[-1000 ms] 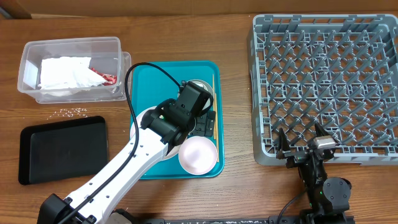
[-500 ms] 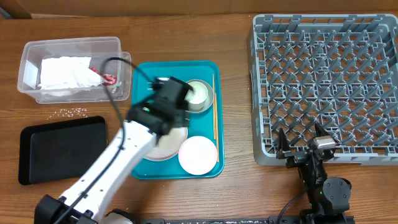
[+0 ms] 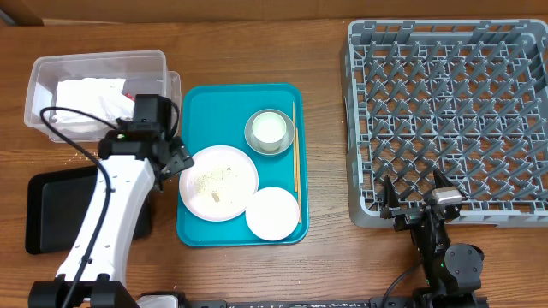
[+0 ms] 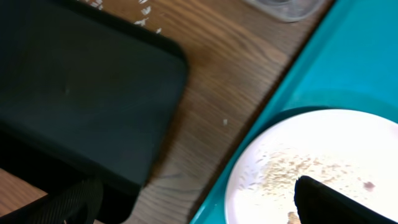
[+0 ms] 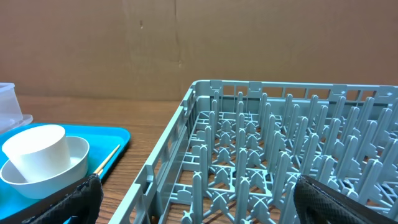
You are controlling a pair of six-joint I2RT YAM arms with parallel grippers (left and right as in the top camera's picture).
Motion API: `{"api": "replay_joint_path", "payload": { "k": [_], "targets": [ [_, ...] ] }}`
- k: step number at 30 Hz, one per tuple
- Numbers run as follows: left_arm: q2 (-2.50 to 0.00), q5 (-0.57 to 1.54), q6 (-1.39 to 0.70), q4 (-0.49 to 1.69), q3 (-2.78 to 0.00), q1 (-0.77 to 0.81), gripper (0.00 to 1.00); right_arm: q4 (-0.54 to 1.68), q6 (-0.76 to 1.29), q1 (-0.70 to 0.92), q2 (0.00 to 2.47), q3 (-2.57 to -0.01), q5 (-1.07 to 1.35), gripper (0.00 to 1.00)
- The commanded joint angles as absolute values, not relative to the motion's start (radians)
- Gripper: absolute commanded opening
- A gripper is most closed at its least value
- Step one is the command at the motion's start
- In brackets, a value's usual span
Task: Sort waste into correct bins and load items into the dishwasher
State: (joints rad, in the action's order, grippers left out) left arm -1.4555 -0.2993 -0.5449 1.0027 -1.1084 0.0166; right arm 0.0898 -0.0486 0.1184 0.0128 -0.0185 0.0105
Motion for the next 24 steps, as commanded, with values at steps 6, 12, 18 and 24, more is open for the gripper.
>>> {"api": "replay_joint_path", "payload": {
  "k": [6, 12, 18, 24],
  "targets": [
    [-1.453, -0.287, -0.558, 1.013, -1.106, -0.088, 1.00, 0.084, -0.050, 0.116, 0.003, -0.008, 0.001, 1.00],
    [-1.453, -0.283, -0.566, 1.025, -1.106, -0.114, 1.00, 0.084, -0.050, 0.116, 0.003, -0.008, 0.001, 1.00],
    [-1.453, -0.259, -0.648, 1.039, -1.106, -0.120, 1.00, 0.084, -0.050, 0.116, 0.003, -0.008, 0.001, 1.00],
    [-1.453, -0.152, -0.662, 1.062, -1.106, -0.118, 1.00, 0.084, -0.050, 0.116, 0.003, -0.008, 0.001, 1.00]
  ]
}}
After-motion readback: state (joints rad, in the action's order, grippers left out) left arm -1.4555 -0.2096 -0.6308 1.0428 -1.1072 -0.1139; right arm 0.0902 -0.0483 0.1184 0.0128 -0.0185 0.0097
